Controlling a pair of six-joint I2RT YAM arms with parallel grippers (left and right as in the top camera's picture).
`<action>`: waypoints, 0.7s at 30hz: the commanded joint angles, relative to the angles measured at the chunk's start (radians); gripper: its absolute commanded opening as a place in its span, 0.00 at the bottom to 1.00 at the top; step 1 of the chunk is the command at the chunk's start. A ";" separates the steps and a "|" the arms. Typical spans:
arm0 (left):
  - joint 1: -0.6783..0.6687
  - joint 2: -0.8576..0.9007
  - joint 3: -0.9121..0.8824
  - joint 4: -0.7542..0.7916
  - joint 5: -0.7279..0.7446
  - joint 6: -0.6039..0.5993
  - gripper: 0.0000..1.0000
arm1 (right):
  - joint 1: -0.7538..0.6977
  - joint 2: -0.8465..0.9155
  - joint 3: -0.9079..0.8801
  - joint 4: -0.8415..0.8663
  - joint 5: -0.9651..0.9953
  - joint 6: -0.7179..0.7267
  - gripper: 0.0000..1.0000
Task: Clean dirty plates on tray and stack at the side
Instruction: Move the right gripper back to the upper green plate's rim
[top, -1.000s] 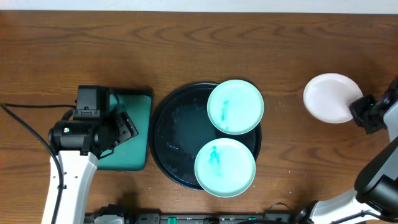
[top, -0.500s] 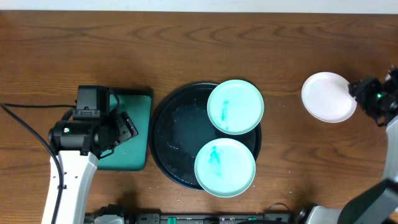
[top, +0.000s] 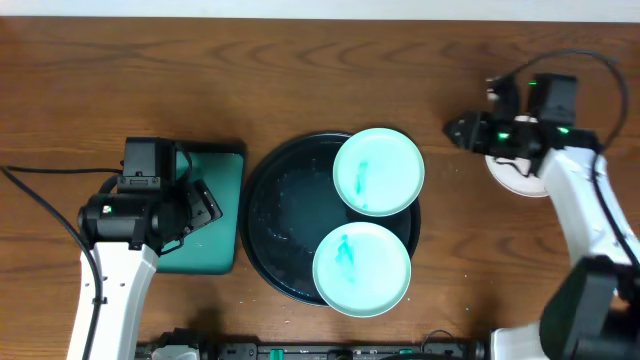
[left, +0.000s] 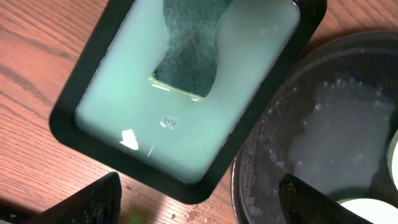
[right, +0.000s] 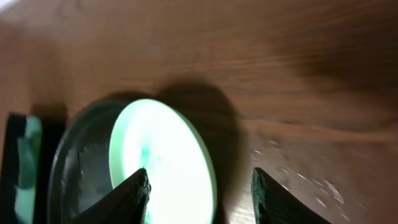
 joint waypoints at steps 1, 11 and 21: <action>-0.002 0.003 -0.007 -0.003 -0.005 0.006 0.81 | 0.045 0.069 0.003 0.033 -0.012 -0.008 0.51; -0.002 0.003 -0.007 -0.003 -0.005 0.006 0.81 | 0.114 0.289 0.003 0.106 -0.012 0.013 0.51; -0.002 0.003 -0.007 -0.003 -0.005 0.006 0.81 | 0.136 0.322 0.003 0.119 -0.009 0.013 0.11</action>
